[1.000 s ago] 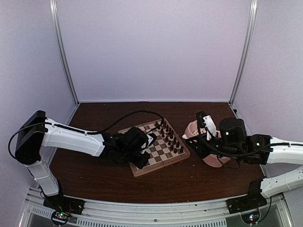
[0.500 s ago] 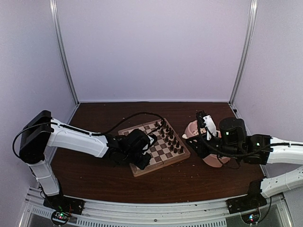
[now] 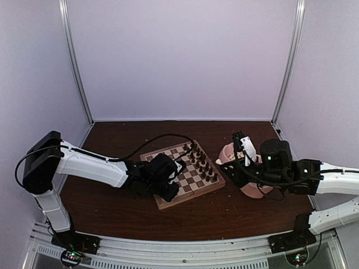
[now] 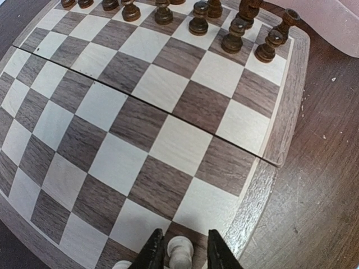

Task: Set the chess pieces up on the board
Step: Place the pawn at h2.

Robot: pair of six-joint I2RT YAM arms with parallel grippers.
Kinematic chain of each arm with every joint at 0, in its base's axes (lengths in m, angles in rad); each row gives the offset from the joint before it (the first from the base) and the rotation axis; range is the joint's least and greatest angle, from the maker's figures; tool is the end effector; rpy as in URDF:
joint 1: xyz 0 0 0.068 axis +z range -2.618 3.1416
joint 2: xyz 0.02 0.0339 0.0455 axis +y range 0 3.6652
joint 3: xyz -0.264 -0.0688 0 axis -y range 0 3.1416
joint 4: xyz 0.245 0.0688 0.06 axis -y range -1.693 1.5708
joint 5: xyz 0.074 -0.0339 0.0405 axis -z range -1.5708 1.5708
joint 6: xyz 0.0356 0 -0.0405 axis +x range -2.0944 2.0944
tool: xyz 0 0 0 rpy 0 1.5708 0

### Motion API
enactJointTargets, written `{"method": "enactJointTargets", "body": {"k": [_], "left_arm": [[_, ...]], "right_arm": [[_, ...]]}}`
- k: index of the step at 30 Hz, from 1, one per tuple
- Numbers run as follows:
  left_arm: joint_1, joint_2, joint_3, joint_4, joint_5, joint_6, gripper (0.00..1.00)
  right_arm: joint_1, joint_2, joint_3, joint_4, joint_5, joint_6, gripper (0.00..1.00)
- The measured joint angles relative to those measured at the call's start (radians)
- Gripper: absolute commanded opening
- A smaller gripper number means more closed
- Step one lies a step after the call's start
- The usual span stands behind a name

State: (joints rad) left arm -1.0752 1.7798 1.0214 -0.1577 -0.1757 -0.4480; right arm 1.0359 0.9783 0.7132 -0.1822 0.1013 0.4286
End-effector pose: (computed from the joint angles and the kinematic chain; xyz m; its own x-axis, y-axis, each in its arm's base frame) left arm 0.1768 -0.3140 0.1603 -0.6933 0.3856 -0.6089 0.5716 0.8087 -0.1388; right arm 0.1170 0.1904 0.2789 -0.5369 -0.0951 -0.8382 -0.6446 0.6873 0.3349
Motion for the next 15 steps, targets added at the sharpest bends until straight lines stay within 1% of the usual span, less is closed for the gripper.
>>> {"method": "enactJointTargets", "body": {"k": [7, 9, 12, 15], "left_arm": [[0.0, -0.015, -0.001, -0.001, 0.001, -0.003, 0.16], [0.0, -0.022, -0.001, -0.001, 0.002, -0.004, 0.14], [0.0, -0.025, -0.001, -0.001, 0.007, -0.005, 0.14], [0.0, -0.025, -0.002, -0.001, 0.01, -0.007, 0.2]], "right_arm": [[0.0, 0.005, 0.0, 0.0, -0.006, 0.0, 0.0], [0.0, 0.006, 0.0, 0.0, -0.008, 0.0, 0.0], [0.0, 0.006, 0.0, 0.0, -0.008, 0.0, 0.0], [0.0, 0.006, 0.0, 0.0, -0.01, 0.0, 0.0]]}}
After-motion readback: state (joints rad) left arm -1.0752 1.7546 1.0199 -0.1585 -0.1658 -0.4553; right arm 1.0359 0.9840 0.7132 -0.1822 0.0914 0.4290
